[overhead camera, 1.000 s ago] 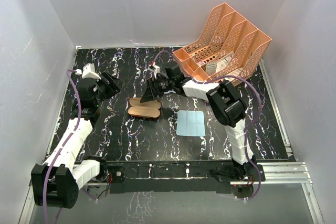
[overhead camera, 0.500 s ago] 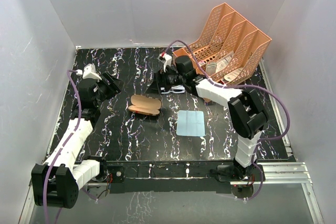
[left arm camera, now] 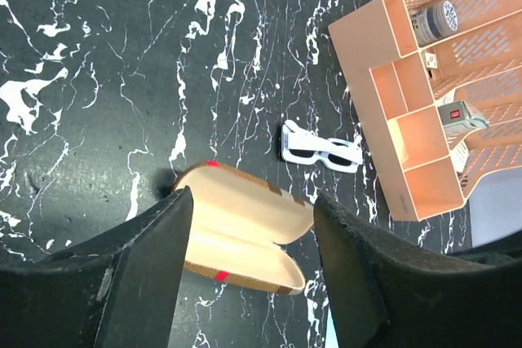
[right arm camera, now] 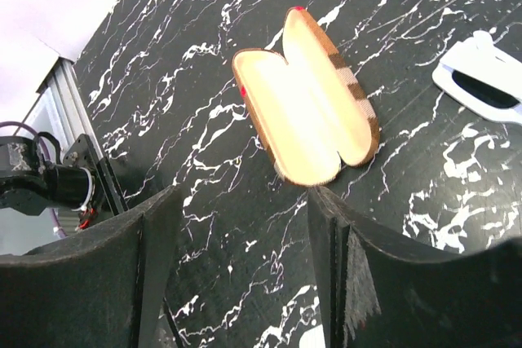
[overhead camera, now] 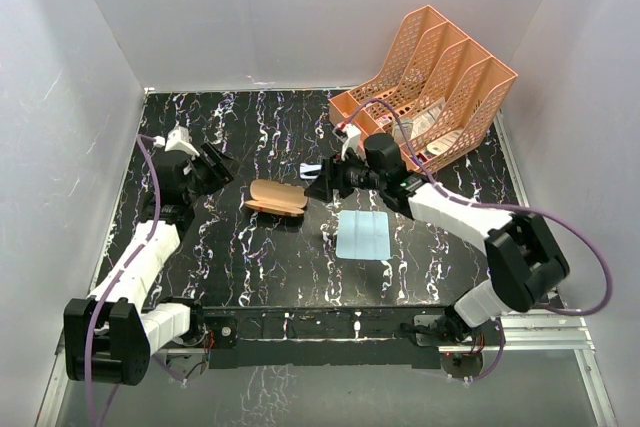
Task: Organize the sunglasses
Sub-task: Place the sunglasses case at the center of the board, then adjust the sunglasses case at the center of the board.
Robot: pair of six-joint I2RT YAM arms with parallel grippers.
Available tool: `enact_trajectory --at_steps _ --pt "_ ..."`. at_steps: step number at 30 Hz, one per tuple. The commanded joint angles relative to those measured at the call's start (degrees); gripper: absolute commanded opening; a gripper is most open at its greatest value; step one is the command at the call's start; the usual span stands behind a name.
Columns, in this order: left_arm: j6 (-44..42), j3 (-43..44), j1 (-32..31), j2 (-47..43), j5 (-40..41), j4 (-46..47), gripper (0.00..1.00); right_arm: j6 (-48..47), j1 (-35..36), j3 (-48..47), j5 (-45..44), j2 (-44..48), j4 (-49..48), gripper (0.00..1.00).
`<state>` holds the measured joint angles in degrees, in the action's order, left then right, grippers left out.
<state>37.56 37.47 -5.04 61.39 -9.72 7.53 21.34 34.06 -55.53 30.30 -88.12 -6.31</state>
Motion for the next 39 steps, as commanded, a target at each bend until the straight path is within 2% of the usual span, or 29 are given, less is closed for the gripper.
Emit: enact_trajectory --at_steps 1,6,11,16,19,20,25,30,32,33,34,39 --pt "0.6 0.5 0.3 1.2 -3.1 0.0 0.59 1.2 0.3 4.9 -4.8 7.4 -3.1 0.60" --pt "0.2 0.4 0.3 2.9 -3.0 -0.9 0.57 1.4 0.3 9.7 -7.2 12.7 -0.6 0.46" --pt "0.3 0.0 0.2 3.4 -4.1 -0.9 0.55 1.5 0.3 13.7 -9.5 17.4 0.3 0.43" --pt "0.0 0.0 -1.3 3.2 -3.7 -0.8 0.55 2.0 0.3 15.9 -10.9 19.5 1.0 0.24" --pt "-0.2 0.4 -3.7 3.7 -2.5 -0.4 0.54 2.8 0.3 17.3 -10.9 20.3 1.0 0.04" --pt "-0.3 0.6 -5.0 4.0 -1.8 -0.4 0.54 3.0 0.3 17.6 -10.9 20.6 1.0 0.00" --pt "-2.3 2.7 -11.5 5.8 2.9 -1.6 0.54 2.9 0.3 19.6 -11.1 22.3 1.0 0.00" --pt "-0.4 0.2 -12.1 6.9 2.2 2.1 0.54 2.5 0.3 20.4 -11.1 21.6 0.5 0.00" --pt "0.0 -0.7 -12.3 7.9 2.0 3.5 0.54 2.4 0.3 20.5 -10.9 20.8 0.4 0.14" --pt "0.0 -0.9 -12.5 8.4 2.1 3.6 0.54 2.1 0.3 20.6 -10.4 20.4 -0.1 0.11" --pt "-0.1 -1.1 -12.6 8.7 2.6 3.4 0.54 1.8 0.3 21.0 -9.6 20.0 -0.9 0.02" --pt "-0.4 -2.2 -12.6 7.2 7.1 1.5 0.54 3.1 0.3 19.5 -9.7 15.1 -3.7 0.00"
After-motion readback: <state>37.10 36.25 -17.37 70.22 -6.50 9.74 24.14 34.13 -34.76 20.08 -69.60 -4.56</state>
